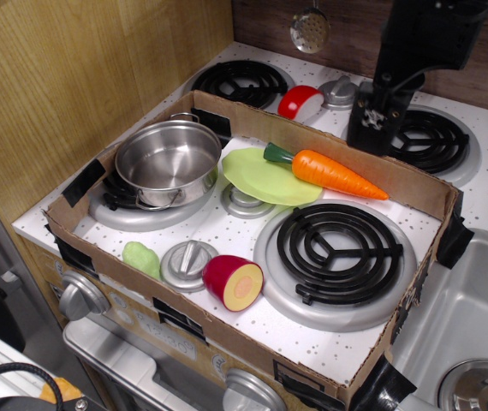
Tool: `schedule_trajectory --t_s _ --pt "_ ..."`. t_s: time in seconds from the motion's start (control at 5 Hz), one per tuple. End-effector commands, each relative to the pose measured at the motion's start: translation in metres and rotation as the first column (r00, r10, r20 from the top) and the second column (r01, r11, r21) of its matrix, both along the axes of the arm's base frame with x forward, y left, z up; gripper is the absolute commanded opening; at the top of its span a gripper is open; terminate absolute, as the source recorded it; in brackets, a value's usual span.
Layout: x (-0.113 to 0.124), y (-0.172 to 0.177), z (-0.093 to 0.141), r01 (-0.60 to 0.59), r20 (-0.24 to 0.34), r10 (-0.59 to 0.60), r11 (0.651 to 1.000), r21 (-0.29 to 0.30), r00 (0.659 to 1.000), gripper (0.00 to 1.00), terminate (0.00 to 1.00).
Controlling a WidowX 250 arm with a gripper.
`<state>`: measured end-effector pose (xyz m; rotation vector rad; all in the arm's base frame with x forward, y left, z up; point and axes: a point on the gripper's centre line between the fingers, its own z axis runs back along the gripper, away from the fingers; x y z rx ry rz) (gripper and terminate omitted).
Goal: Put carrot on plate
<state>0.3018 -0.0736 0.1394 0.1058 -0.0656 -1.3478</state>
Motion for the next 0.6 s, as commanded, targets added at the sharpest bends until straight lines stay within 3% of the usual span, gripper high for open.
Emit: schedule_trajectory --t_s 0.0,0.2,0.4 --pt "-0.0237 -0.0089 0.0146 -0.162 0.136 0.172 0.983 -0.083 0.976 1.00 0.00" --pt "-0.0277 -0.0129 0.0128 -0.211 0.152 0.222 0.974 -0.081 0.963 1.00 0.00" --pt "-0.0277 -0.0129 0.0128 -0.211 0.152 0.222 0.974 -0.081 0.963 1.00 1.00"
